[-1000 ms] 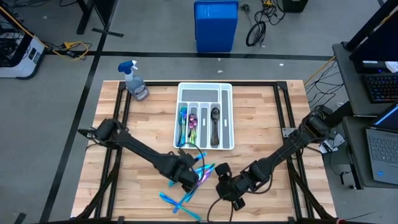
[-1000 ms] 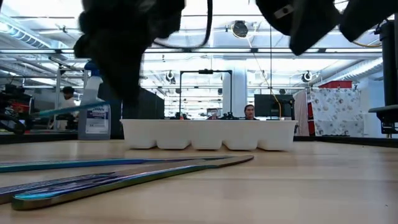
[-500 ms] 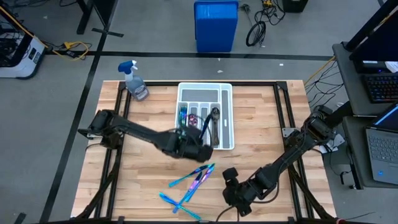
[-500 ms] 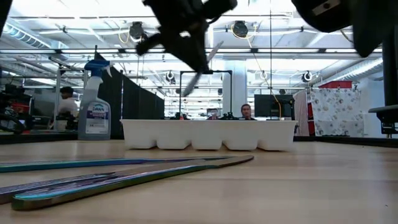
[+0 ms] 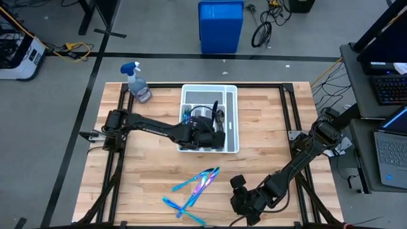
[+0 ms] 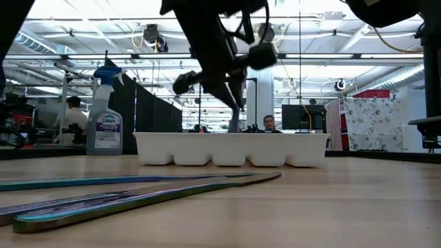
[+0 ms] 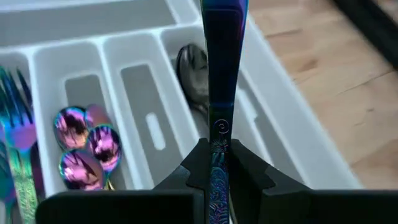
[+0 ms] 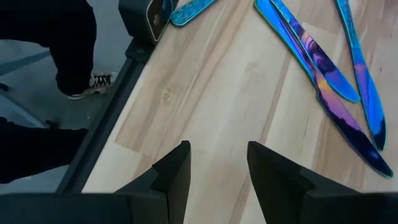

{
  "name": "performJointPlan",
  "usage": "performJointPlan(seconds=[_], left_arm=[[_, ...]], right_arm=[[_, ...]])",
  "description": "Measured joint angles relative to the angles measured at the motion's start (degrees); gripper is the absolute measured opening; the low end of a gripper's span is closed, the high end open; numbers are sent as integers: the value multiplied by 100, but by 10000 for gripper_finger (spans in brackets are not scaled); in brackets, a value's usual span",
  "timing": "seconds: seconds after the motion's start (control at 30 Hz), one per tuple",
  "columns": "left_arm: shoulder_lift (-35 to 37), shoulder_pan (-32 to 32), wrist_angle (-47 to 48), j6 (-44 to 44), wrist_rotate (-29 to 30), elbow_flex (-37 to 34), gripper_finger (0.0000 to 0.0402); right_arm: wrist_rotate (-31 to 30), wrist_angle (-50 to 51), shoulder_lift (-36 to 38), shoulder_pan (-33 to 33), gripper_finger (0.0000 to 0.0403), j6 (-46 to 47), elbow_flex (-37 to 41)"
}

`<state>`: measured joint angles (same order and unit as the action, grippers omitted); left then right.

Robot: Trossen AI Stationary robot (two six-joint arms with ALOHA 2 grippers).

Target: Sort silverware

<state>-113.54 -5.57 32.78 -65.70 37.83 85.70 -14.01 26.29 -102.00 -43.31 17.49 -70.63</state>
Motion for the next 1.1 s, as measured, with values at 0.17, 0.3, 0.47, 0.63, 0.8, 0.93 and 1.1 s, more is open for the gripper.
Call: performJointPlan(seconds=[0.17, 0.3, 0.47, 0.63, 0.8, 0.93, 1.1], left_arm=[[-194, 138, 54, -304, -58, -1, 24], [-330, 233, 105, -574, -112, -8, 24], [-503, 264, 52, -703, -294, -12, 24], [-619, 278, 56, -904, -324, -10, 26], [-613, 269, 136, -721, -408, -21, 61], [-619, 250, 126, -688, -506, -21, 110], [-610, 243, 128, -607, -528, -21, 156]], right_arm=[[-1, -3, 0, 9, 141, -12, 0], [-62, -34, 0, 11, 141, -15, 2], [-124, -34, 0, 11, 141, -51, 2], [-134, -50, 0, 38, 141, -148, 2], [-148, -79, 0, 82, 141, -192, 2], [-148, -71, 0, 111, 141, -215, 2], [-143, -54, 0, 129, 141, -233, 2]])
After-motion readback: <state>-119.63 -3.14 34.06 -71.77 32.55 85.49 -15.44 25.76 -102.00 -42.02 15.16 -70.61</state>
